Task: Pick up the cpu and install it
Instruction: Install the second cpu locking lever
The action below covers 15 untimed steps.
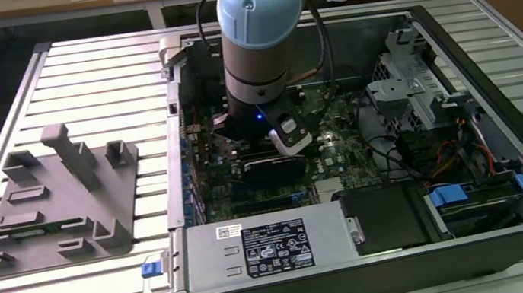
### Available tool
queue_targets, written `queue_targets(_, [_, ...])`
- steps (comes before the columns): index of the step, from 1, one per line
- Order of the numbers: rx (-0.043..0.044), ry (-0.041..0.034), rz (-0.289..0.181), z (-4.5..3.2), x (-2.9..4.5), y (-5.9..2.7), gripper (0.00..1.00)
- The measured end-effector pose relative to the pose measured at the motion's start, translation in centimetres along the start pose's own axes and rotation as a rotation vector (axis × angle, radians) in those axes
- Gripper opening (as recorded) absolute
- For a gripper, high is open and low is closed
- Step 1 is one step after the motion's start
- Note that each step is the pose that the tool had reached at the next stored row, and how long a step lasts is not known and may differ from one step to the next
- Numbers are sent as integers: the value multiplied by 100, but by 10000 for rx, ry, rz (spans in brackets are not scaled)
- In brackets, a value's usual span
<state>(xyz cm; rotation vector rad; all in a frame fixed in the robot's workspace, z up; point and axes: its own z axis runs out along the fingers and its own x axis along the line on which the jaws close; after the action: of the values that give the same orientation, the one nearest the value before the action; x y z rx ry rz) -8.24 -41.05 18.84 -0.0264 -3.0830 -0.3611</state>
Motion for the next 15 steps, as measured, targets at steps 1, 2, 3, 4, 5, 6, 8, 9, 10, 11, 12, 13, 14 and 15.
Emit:
queue_targets(1, [1,0,0,0,0,0,11])
queue_targets(2, [2,0,0,0,0,0,11])
queue_targets(3, [3,1,1,-1,0,0,11])
queue_targets(4, [3,0,1,-4,0,1,11])
queue_targets(5, [2,-1,1,-8,0,2,11])
queue_targets(6, [0,-3,3,-15,1,3,11])
queue_targets(8, [8,-1,6,-40,2,8,11])
queue_targets(9, [5,0,6,-54,3,12,11])
queue_targets(10, [3,-1,8,-68,3,16,11])
queue_targets(11, [3,-1,11,-86,4,20,11])
queue_targets(12, [2,-2,14,-103,4,24,11])
queue_targets(13, [3,-3,17,-120,5,28,11])
queue_targets(14, [2,-4,19,-135,6,32,11])
queue_targets(15, [2,-4,22,-154,6,36,11])
